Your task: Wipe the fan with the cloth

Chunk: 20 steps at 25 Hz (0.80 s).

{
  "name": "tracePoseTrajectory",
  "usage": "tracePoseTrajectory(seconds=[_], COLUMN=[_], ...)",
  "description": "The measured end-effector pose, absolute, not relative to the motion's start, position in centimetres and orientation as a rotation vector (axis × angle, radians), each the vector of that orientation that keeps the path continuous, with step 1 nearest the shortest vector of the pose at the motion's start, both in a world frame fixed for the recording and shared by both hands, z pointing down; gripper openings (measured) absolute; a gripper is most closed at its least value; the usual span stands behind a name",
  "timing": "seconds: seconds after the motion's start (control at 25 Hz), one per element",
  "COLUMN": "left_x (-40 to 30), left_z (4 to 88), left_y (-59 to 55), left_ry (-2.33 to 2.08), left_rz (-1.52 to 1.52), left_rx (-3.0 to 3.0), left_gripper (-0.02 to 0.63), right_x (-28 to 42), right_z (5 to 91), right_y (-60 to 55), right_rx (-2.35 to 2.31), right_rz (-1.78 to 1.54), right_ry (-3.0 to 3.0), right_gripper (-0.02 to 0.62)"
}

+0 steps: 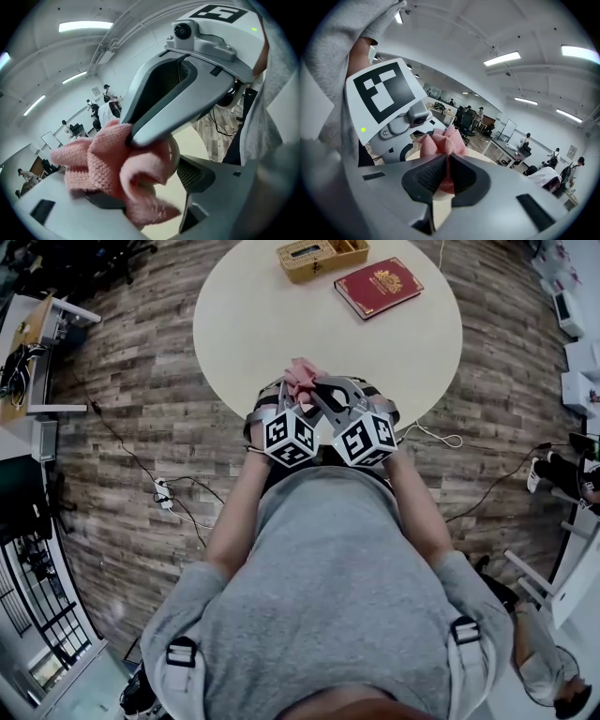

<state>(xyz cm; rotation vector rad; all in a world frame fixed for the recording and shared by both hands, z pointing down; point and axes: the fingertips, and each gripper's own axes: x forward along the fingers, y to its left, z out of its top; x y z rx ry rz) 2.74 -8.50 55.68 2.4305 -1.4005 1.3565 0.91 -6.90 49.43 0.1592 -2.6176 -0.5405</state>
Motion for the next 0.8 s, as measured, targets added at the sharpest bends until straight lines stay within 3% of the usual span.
tracePoseTrajectory(seconds=[0.8], left_x=[2.6], left_z=[55.1], left_y=[-9.0], left_ry=[-1.446], left_rz=[1.287], left_rx=[2.401], left_gripper=[0.368], right_x=[2.8], right_z=[49.6], right_y=[-5.6], right_rx=[0.155], right_rz=[-0.468], right_ry=[-2.646], right_gripper=[0.029])
